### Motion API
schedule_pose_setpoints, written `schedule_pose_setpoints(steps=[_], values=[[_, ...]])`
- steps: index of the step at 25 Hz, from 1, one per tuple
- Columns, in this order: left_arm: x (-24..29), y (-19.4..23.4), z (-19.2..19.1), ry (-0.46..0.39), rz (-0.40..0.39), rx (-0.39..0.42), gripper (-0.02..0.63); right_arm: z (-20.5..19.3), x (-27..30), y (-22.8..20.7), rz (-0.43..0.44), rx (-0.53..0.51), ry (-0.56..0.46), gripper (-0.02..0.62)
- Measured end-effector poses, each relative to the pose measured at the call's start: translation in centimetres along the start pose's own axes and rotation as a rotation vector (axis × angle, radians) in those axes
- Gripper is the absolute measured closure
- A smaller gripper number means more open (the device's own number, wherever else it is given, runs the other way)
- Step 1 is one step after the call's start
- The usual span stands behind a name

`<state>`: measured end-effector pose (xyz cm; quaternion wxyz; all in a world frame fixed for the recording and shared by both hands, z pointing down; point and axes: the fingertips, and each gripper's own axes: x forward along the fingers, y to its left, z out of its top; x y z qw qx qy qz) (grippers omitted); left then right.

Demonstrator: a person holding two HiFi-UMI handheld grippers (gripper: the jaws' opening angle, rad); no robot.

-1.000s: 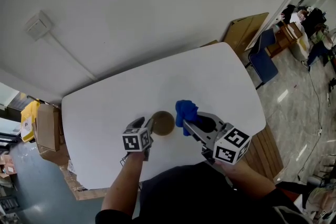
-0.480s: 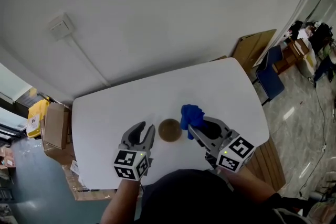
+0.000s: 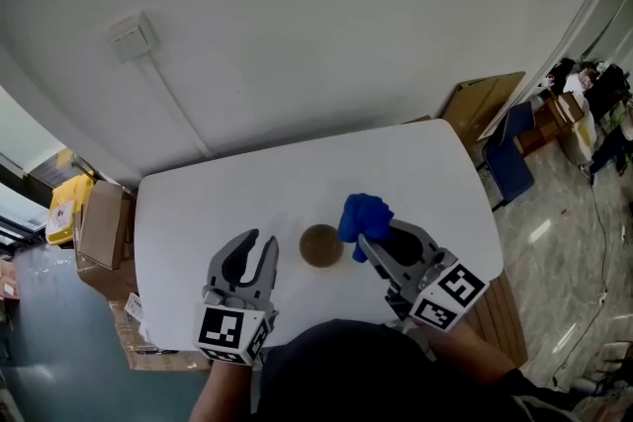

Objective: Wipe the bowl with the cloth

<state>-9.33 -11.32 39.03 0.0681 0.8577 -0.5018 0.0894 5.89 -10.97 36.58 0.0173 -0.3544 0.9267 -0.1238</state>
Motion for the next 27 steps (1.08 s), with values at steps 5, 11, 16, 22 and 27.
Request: schedule_pose_setpoints(steps=[5,11,16,22,27], values=[[-0.26,0.37,0.12,-0.019,0.012,-0.003,0.497,0.38,-0.05,0.37,0.003,-0.015,-0.011,0.52],[-0.49,0.22,0.38,-0.031,0.001,0.002,0.502,0.5,-0.11,0.42,-0.002,-0.015,-0.019,0.52],[-0.6,-0.08,0.48,-0.033,-0.009,0.0,0.502,0.46,-0.1,0.37,-0.005,-0.012,-0.017,0.52],[-0.63,-0.09,0.05,-0.017,-0.013,-0.005,0.502,0.38,-0.03,0.47,-0.003,-0.005,-0.019,0.521],[-0.74,0.09,-0.2,-0.009,-0.014,-0.002,0.502,0.29,0.0,0.47,-0.006,0.002,-0.017,0.52]])
